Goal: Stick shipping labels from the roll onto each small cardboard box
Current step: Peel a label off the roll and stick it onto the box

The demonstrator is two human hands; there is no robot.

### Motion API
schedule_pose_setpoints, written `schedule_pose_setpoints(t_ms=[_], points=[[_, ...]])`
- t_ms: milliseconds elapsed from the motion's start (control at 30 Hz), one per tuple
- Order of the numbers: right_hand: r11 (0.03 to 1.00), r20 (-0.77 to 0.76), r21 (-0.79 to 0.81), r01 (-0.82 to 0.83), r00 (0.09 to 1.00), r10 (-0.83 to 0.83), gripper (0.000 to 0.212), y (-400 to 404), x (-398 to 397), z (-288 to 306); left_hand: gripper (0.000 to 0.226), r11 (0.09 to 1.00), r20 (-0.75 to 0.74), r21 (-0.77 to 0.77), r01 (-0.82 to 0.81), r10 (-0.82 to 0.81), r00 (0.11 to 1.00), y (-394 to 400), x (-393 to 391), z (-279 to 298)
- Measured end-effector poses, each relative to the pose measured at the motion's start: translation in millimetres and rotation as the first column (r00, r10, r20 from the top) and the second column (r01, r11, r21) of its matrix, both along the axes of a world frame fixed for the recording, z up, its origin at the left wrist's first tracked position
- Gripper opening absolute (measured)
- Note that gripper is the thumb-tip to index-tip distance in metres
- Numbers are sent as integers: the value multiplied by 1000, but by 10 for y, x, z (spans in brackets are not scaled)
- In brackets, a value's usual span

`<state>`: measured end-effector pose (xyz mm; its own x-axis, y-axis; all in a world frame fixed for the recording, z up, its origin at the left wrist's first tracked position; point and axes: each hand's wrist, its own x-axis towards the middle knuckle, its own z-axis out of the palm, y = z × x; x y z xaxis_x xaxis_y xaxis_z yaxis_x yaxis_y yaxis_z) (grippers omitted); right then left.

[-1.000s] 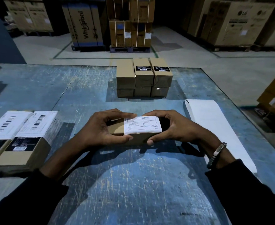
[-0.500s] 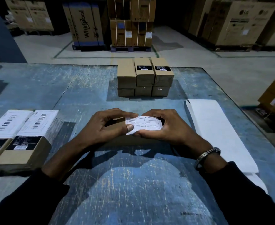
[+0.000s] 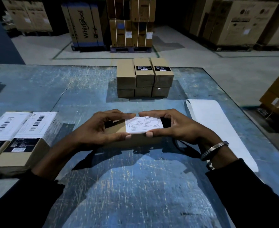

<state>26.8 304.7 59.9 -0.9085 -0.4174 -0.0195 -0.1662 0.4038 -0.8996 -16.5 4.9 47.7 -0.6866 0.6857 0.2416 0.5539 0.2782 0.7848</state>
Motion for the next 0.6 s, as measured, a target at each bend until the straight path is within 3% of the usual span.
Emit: schedule_pose_setpoints(t_ms=[100,367,467,533,600], points=[[987,139,-163,-7,990,30,67,82,11,-22,58,1000,43,-16,8,-7,999,-25,4,24],[905,289,-414,-92,930,227,88,255,21,-66,64,998,130,-46,46,-39,991,-90,-4,73],[947,277,-310,-85,945,176,91,214,29,-28,61,998,158,-47,30,-22,987,-83,-7,78],[980,218,-191,-60,971,102,80,123,12,-11,61,999,195,-38,-12,20,981,-55,5,76],[993,153,-110,-36,987,53,69,44,5,-2,64,992,92,-77,-104,111,990,-4,31,60]])
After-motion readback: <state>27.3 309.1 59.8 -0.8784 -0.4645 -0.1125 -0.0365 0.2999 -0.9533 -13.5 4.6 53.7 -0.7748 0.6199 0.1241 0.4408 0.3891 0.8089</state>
